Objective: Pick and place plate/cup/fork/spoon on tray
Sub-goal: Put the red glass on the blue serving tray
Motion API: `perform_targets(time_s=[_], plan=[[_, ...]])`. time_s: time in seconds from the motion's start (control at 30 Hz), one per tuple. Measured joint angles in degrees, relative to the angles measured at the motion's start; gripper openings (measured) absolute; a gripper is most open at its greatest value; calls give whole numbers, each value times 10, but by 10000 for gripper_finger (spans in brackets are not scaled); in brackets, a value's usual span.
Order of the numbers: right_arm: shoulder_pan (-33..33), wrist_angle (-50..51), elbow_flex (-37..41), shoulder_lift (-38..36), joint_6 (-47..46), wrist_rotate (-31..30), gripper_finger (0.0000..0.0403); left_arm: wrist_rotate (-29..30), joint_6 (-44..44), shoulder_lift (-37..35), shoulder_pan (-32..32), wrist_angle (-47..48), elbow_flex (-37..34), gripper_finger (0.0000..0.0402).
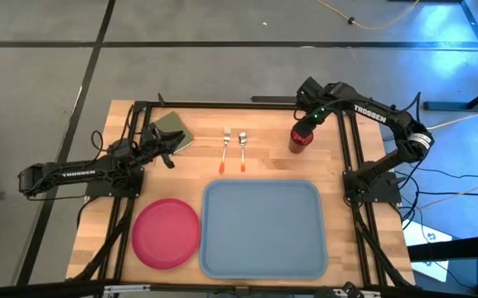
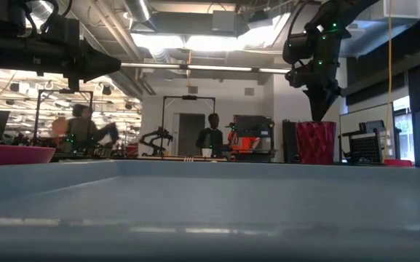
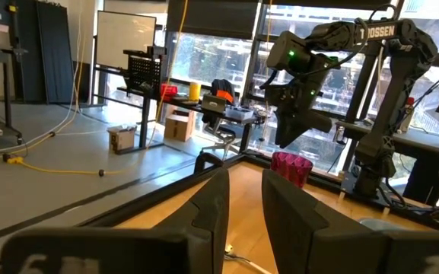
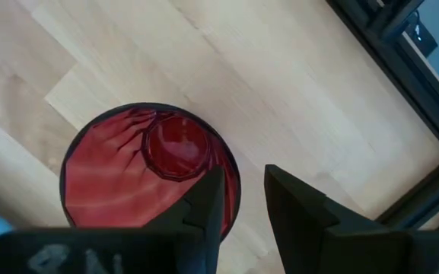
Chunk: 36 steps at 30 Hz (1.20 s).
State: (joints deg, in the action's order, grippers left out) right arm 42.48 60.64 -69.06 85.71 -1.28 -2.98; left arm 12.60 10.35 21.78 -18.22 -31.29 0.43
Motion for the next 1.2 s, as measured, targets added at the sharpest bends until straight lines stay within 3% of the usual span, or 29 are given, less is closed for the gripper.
perform_targets(time_s=[0.4, 0.67, 0.93, 1.03, 1.2], plan=[[-7, 0, 5, 0, 10, -1, 101, 0, 0, 0, 0, 0, 0, 73], [-7, -59, 93, 1, 15, -4, 101, 0, 0, 0, 0, 0, 0, 73], [-7, -104, 125, 1, 16, 4, 100, 0, 0, 0, 0, 0, 0, 73], [-7, -112, 125, 1, 20, 4, 84, 1, 0, 0, 0, 0, 0, 73], [-7, -119, 123, -1, 47, 15, 16, 3, 0, 0, 0, 0, 0, 73]])
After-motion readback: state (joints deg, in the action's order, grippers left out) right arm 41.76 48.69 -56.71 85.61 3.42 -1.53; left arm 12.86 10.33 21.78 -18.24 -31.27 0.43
